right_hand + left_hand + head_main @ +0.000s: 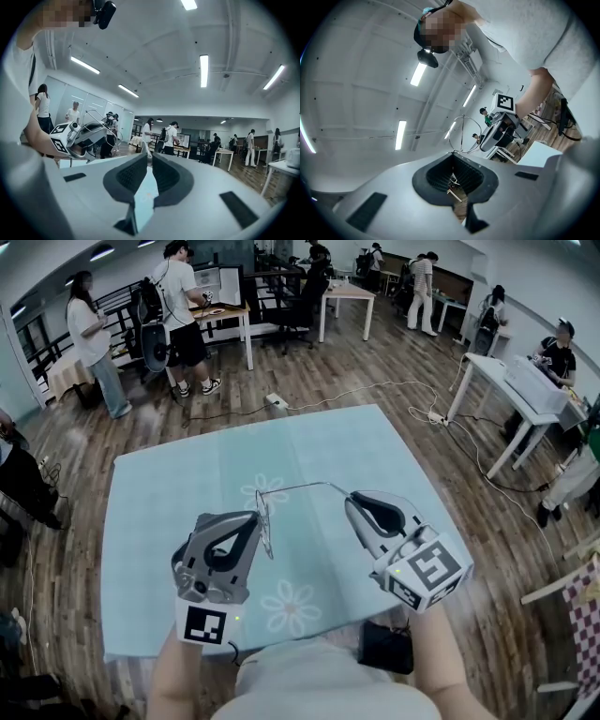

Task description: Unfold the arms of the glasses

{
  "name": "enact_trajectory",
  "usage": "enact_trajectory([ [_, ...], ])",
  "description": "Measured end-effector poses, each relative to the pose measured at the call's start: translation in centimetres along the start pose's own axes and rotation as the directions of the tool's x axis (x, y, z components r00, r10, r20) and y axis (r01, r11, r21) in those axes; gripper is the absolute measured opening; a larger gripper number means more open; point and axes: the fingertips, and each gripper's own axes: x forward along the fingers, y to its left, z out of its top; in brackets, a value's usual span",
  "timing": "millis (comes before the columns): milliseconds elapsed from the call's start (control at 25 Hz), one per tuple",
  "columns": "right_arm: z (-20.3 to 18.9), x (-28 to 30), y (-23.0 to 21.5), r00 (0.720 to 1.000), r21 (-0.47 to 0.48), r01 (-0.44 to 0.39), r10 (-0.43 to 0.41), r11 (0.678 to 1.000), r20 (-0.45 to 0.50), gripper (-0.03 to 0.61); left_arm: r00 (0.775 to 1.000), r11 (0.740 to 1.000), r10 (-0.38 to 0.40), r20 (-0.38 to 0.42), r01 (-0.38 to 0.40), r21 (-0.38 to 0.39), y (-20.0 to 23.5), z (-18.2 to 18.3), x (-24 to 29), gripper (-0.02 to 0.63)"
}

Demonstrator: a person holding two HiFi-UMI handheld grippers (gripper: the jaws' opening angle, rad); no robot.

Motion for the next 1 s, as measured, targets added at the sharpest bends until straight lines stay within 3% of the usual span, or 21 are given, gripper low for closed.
enact_trajectory([
  [520, 0.5, -0.5, 0.5, 1.0, -0.015, -0.016, 0.016, 1.0, 0.016, 0.04, 0.999, 1.0, 0.006, -0.052, -0.005, 0.017, 0.1, -1.6, 0.0, 0.008],
  [1000, 1.3, -1.2, 0.6, 0.999, -0.022, -0.021, 0.022, 1.0, 0.037, 0.044, 0.998, 0.999, 0.037, -0.049, -0.038, -0.007, 0.8, -1.4, -0.1, 0.008],
])
